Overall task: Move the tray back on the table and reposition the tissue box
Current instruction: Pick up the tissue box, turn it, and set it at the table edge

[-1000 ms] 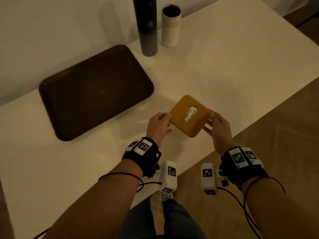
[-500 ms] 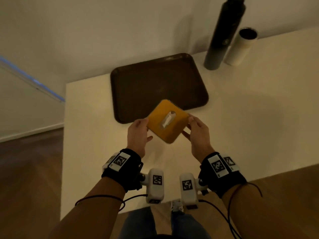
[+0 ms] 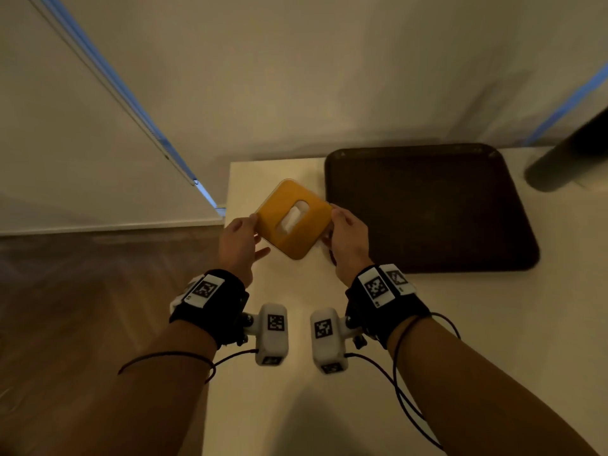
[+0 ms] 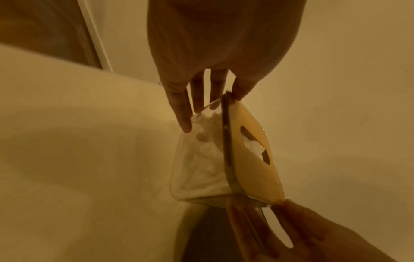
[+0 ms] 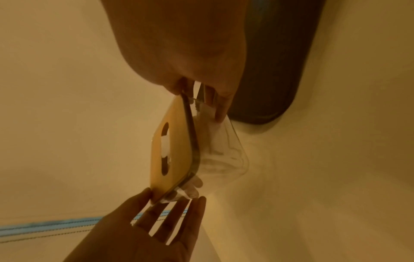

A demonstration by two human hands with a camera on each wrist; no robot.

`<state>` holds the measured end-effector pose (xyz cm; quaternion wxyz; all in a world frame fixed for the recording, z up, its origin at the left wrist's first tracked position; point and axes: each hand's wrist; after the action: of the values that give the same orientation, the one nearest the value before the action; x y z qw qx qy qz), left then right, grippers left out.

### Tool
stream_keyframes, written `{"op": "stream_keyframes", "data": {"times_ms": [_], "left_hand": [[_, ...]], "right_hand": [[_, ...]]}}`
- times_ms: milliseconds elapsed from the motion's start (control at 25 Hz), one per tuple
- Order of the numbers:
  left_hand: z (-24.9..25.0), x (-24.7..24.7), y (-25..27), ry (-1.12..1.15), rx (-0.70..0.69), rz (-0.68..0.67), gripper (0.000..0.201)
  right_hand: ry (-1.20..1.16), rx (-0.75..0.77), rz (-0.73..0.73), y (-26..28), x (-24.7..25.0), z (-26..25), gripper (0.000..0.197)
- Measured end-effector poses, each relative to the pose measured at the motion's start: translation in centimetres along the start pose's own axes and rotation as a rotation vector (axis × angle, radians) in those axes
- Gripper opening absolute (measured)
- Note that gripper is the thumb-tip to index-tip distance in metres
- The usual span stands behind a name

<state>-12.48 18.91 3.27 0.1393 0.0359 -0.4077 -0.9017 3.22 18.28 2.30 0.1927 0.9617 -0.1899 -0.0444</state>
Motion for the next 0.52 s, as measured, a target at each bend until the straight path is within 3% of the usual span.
{"op": "stream_keyframes", "data": {"times_ms": [200,520], "left_hand": [[4.6,2.8,-6.2,-0.022,0.004,0.001,0.022],[8.4,3.6,-12.1,-0.051,0.015,0.002,0.023]], "right_hand": [[0.026,-0.004,-0.002,-4.5,-6.7,-1.0,0.023],[0.043,-0.036,0.008,-8.6,-11.5,-2.1,0.023]]}}
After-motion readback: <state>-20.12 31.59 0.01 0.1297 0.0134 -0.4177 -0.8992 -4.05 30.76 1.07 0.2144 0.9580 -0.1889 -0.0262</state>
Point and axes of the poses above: each hand's wrist, its own y-axis away from the middle knuckle, its own x-axis out of the back of the hand, z = x × y, and after that the axes turned 12 degrees about x, right-handed
